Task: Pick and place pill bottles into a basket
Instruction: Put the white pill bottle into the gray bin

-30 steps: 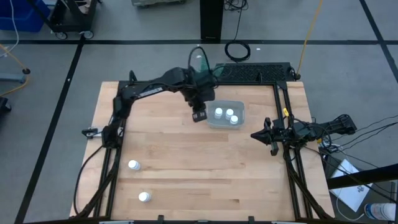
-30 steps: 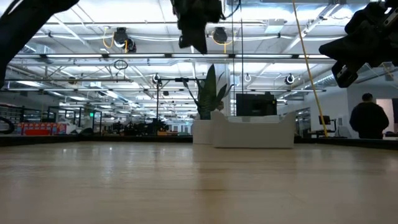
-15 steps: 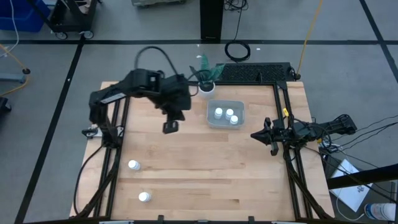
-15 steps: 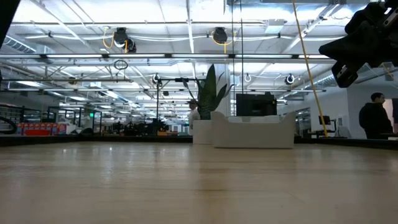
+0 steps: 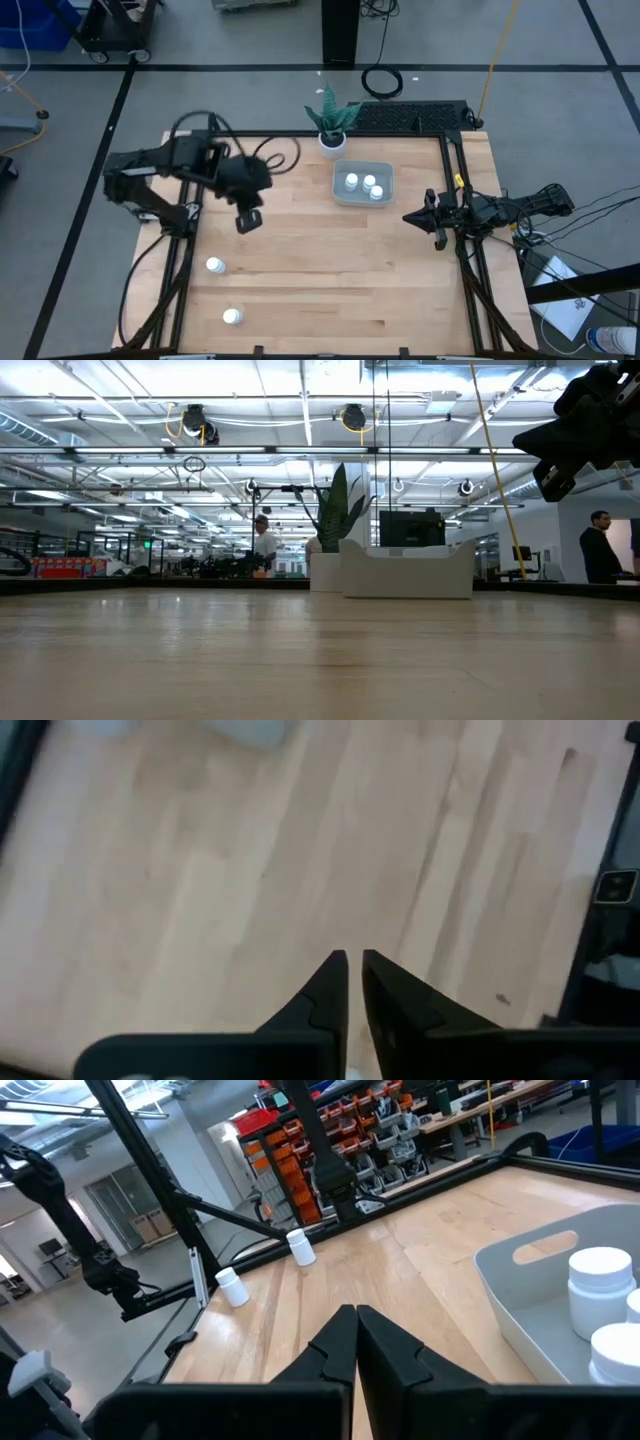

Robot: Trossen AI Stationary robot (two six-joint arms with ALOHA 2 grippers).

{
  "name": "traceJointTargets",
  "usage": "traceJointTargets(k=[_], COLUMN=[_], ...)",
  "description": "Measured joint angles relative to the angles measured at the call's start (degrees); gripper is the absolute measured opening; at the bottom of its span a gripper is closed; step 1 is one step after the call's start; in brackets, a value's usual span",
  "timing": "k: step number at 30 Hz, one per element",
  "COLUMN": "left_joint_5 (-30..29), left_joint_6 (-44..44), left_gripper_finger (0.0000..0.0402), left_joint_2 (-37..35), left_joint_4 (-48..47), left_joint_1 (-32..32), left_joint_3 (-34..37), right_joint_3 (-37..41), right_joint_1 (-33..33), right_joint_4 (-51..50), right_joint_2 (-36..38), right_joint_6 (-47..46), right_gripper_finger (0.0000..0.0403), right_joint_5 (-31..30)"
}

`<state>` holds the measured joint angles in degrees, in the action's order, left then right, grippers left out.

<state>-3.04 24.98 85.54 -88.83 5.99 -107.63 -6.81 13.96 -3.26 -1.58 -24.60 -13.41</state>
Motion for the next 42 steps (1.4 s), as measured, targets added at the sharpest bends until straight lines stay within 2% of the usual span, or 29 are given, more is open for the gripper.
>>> traceJointTargets(k=[7,12,16,25,29,36,42], left_joint_5=[-1.8,-3.9,-4.5,-5.7,-5.7,-1.3,-1.9], left_joint_6=[15.1,31.1,42.4,57.8,64.8,74.0,77.3], left_gripper_finger=[0.0052,0.0052,0.0079,0.021,0.0255,0.0296,0.0307], left_joint_2=[-9.5,-15.1,-17.5,-18.5,-18.5,-18.4,-18.4], left_joint_4=[8.7,12.2,12.9,12.9,13.8,15.7,17.3], left_joint_1=[7.2,11.8,16.2,27.7,31.3,35.4,38.0], left_joint_3=[18.3,30.9,37.8,45.6,49.5,54.8,55.4], right_joint_3=[0.0,0.0,0.0,0.0,0.0,0.0,0.0], right_joint_1=[0.0,0.0,0.0,0.0,0.0,0.0,0.0], right_joint_4=[0.0,0.0,0.0,0.0,0.0,0.0,0.0], right_joint_2=[0.0,0.0,0.0,0.0,0.0,0.0,0.0], right_joint_6=[0.0,0.0,0.0,0.0,0.0,0.0,0.0], right_gripper_finger=[0.0004,0.0004,0.0004,0.0004,0.0004,0.0004,0.0004], right_joint_5=[0.0,0.0,0.0,0.0,0.0,0.0,0.0])
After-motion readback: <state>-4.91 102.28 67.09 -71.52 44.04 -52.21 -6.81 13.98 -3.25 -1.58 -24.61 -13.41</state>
